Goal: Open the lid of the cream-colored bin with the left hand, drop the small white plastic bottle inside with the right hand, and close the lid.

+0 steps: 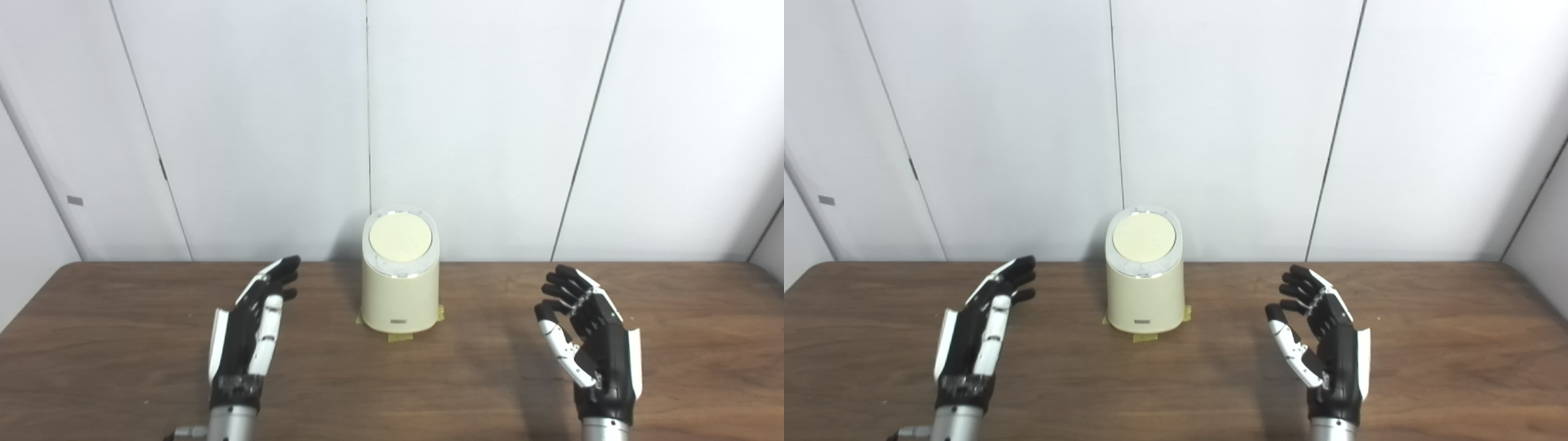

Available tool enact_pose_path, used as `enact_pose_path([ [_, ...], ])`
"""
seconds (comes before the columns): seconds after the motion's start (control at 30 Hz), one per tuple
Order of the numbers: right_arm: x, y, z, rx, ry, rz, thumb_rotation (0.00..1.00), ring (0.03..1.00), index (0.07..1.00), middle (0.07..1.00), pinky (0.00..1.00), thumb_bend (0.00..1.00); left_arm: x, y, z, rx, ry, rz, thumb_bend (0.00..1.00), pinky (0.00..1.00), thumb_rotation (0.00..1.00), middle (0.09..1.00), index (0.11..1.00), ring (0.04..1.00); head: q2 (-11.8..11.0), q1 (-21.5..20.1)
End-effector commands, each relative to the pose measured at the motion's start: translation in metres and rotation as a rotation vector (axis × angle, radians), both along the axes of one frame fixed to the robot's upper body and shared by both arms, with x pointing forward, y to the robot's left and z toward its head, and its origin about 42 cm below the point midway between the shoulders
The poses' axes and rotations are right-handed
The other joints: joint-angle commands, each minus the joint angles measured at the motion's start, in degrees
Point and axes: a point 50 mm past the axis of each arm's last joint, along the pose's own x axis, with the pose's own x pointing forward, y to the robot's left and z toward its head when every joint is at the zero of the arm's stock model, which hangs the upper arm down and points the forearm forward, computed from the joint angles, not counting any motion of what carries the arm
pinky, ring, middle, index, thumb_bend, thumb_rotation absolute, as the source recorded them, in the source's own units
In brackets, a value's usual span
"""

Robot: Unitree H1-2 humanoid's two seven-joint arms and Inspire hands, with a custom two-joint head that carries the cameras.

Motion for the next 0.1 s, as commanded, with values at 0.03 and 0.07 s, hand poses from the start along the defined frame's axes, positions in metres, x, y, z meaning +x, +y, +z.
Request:
enact_pose_path([
  [0.03,0.0049,-0.0034,0.0164,-0.008,-0.078,0.003,0.29,0.682,0.704,0.704,0.60,0.27,-0.0036,-0.0025,0.0055,-0.059,-0.070,0.014,0.16,0.79,0.75,0.819,0.796,0.824,0.0,-0.1],
  [0.07,0.0049,-0.0047,0.0154,-0.007,-0.074,0.003,0.29,0.682,0.704,0.703,0.60,0.27,-0.0053,-0.0020,0.0020,-0.069,-0.064,0.017,0.16,0.79,0.74,0.817,0.794,0.823,0.2,-0.1],
])
